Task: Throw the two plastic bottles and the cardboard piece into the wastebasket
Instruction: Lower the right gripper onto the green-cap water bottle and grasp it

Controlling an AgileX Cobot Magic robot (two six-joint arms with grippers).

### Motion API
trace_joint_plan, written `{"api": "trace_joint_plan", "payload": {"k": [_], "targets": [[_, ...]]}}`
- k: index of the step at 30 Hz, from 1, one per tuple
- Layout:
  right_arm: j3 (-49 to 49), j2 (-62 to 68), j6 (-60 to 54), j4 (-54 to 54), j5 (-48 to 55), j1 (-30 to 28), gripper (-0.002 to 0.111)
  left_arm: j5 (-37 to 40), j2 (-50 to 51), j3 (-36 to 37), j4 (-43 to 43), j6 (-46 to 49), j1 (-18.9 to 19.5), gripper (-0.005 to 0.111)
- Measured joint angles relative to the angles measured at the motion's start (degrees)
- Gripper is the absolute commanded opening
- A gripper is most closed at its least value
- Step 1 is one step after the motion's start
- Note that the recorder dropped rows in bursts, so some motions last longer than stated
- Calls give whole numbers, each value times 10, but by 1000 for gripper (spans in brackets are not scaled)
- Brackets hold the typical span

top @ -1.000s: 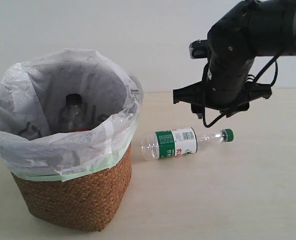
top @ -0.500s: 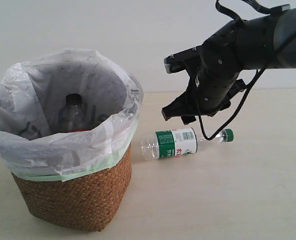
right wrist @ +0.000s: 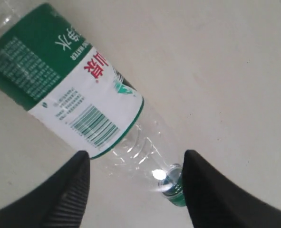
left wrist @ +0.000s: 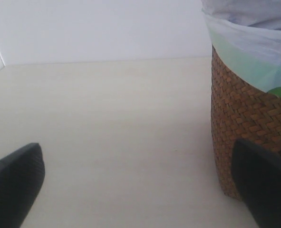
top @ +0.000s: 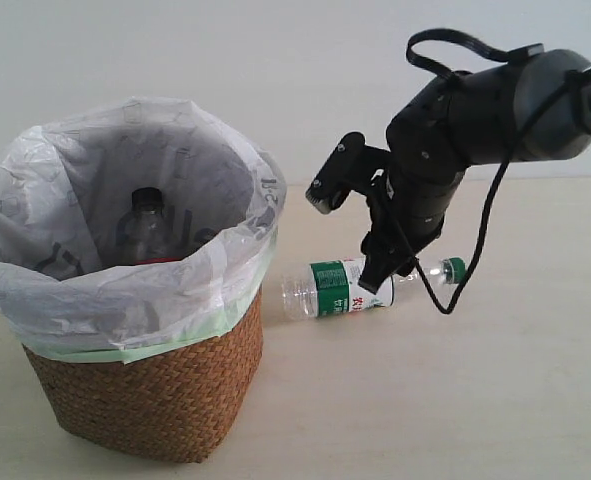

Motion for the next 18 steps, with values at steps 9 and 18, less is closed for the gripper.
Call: {"api": "trace_joint_plan", "payload": {"k": [9, 18], "targets": [[0, 46, -9, -44, -25, 0, 78, 0, 0, 0, 0, 0, 0, 108], [-1, 86, -10, -60, -63, 0, 65, 0, 0, 0, 0, 0, 0, 108]]}}
